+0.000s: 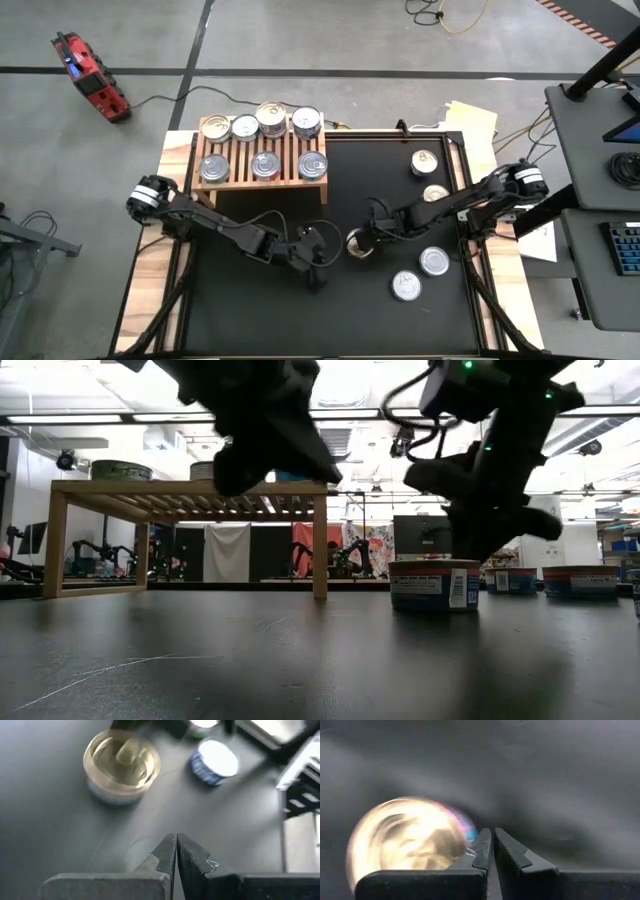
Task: Stack canned seafood by type on shelf
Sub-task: Stack the blue pink tuna can on top of the other blue pink tuna can on the shelf
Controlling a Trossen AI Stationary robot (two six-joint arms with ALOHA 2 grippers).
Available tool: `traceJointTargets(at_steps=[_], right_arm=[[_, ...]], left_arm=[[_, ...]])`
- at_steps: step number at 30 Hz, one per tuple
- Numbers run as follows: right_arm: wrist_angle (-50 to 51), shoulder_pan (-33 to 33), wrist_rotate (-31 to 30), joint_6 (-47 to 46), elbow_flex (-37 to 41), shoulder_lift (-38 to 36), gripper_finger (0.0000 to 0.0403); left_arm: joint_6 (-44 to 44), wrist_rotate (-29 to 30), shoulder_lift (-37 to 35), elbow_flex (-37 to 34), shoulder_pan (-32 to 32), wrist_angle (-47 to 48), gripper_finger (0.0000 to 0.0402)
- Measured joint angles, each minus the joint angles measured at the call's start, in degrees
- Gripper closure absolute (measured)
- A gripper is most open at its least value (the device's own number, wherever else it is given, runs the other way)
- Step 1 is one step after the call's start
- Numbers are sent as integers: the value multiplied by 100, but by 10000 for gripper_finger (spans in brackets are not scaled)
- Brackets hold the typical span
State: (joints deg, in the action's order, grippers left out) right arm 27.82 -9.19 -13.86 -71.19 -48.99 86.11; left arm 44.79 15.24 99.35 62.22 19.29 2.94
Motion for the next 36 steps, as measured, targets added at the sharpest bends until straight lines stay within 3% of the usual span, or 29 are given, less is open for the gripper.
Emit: traceJointTargets(at_steps=[6,15,22,30,36], right_arm=[[-1175,-30,578,29,-58,428,390],[-1008,-98,638,-33,-302,455,390],[-947,-92,688,-12,-306,271,390],[-951,-105,832,78,-302,281,390],[-825,-105,833,210,-295,294,390]], left_arm=[[-771,-24,0,0,-13,-287,401],[-635,14,0,-196,-70,-249,401],[-699,395,4,-815,-261,-978,401],[-1924,510,183,-876,-278,-1467,402],[-2161,521,729,-863,-301,-2462,401]])
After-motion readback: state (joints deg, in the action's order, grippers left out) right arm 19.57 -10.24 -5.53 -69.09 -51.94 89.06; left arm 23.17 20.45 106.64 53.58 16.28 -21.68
